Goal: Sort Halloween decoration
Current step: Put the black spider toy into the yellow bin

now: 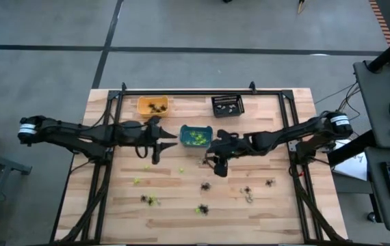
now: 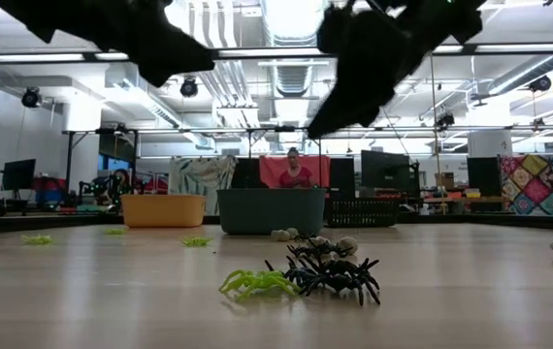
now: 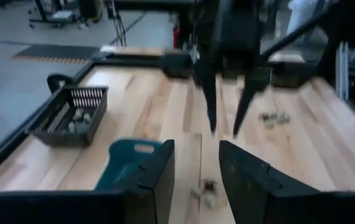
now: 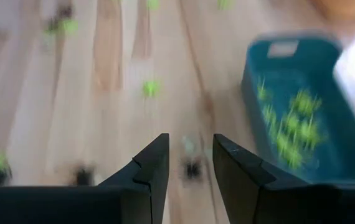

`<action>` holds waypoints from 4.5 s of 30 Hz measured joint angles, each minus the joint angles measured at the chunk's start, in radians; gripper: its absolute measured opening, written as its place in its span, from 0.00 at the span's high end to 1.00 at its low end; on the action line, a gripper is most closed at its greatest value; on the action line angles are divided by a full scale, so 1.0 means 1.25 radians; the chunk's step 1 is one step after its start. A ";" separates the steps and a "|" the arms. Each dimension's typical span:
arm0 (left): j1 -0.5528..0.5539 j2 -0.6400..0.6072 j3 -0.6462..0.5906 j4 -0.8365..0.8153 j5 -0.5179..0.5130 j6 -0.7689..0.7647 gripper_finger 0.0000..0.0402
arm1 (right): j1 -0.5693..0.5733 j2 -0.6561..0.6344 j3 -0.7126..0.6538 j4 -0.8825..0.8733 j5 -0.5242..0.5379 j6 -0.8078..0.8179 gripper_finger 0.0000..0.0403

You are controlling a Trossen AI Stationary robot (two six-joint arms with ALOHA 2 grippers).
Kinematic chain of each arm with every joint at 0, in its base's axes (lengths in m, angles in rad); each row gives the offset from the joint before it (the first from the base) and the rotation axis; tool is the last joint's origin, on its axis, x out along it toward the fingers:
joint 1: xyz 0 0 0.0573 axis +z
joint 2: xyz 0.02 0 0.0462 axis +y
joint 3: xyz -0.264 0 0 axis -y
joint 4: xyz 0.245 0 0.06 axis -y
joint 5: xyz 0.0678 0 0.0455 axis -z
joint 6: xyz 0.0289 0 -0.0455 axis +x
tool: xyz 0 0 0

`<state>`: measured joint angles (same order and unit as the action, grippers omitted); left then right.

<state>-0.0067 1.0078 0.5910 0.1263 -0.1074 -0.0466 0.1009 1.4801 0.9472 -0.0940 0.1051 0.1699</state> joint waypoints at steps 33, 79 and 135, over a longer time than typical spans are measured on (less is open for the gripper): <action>0.000 -0.020 -0.064 0.039 -0.011 0.000 0.73 | 0.106 0.052 -0.089 -0.148 0.115 0.027 0.84; 0.000 -0.037 -0.143 0.144 -0.011 -0.015 0.73 | 0.047 0.301 -0.131 0.405 0.140 -0.105 0.93; -0.004 -0.114 -0.120 0.027 -0.005 -0.047 0.73 | -0.065 0.148 0.214 -0.053 -0.132 -0.002 0.98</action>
<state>-0.0114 0.8647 0.4408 0.1597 -0.1135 -0.1056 0.0192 1.6650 1.2149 -0.1601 -0.0604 0.1675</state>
